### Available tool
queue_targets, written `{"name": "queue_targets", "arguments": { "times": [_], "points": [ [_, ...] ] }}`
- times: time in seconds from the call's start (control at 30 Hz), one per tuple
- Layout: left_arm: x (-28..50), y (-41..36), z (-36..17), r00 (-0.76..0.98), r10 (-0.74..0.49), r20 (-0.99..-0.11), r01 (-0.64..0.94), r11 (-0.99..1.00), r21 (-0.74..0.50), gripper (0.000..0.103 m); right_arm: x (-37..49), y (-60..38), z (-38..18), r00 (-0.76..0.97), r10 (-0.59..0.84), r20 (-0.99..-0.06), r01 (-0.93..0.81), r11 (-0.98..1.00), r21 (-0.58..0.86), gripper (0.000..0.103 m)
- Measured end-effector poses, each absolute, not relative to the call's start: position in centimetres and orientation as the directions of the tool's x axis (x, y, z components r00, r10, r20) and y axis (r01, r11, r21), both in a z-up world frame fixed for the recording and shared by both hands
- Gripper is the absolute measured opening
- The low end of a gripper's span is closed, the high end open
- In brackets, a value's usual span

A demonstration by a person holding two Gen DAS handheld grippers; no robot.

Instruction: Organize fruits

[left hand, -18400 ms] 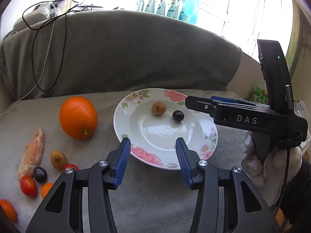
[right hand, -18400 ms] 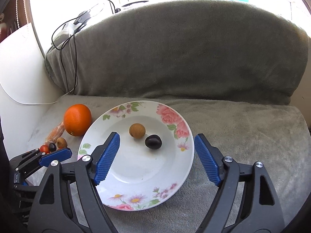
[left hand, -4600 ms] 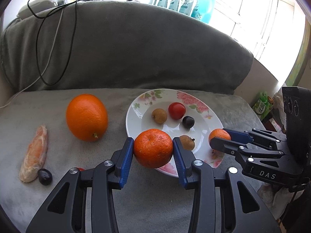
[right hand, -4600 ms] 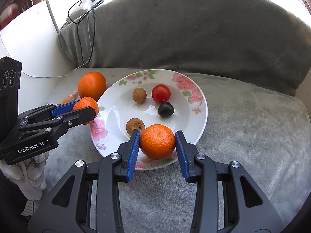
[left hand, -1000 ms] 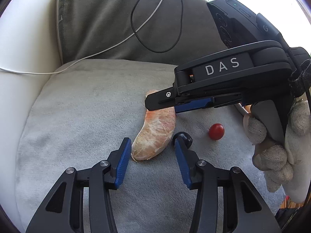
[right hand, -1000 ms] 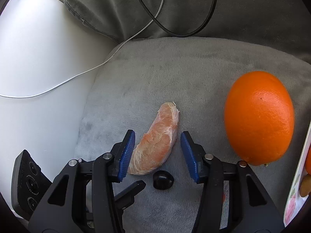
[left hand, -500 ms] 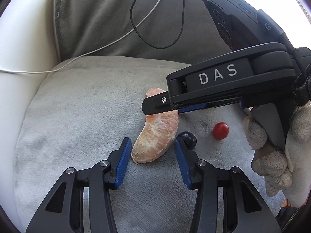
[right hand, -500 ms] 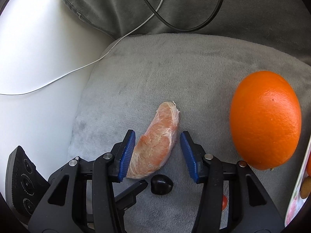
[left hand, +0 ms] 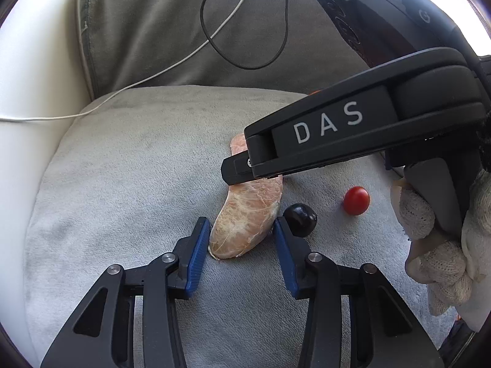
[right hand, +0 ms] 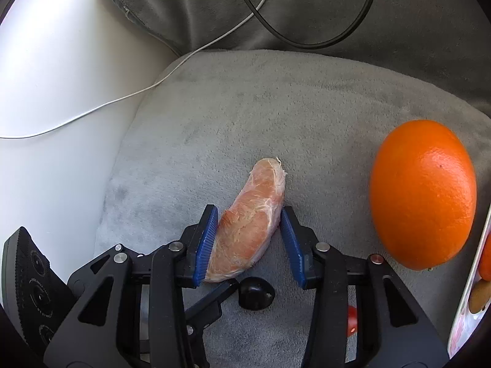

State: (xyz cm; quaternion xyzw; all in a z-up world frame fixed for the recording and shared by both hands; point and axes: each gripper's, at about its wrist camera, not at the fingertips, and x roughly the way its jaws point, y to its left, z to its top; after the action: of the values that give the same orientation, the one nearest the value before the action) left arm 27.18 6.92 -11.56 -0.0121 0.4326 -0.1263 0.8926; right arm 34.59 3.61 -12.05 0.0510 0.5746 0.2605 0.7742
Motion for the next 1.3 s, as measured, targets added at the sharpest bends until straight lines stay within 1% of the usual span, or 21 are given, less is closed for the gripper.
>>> {"name": "queue_targets", "arguments": {
  "times": [0.17,0.73,1.3],
  "points": [
    [27.1,6.6,-11.6,0.605,-0.220,-0.765,0.210,0.971,-0.113,0.040,34.5,3.2,-11.8,0.214,0.477,-0.853,-0.347,0.853,0.390,0.041],
    [24.6,6.2,-10.0,0.639,-0.216,-0.738,0.195,0.974,-0.117,0.040,32.3,1.5,-9.4,0.245,0.521,-0.817,-0.381,0.827,0.413,0.038],
    [20.7,2.8,-7.0,0.684,-0.222,-0.695,0.236,0.969,-0.077,0.040,28.9,-3.2,-5.8,0.322,0.554,-0.768,-0.398,0.815,0.420,0.036]
  ]
}}
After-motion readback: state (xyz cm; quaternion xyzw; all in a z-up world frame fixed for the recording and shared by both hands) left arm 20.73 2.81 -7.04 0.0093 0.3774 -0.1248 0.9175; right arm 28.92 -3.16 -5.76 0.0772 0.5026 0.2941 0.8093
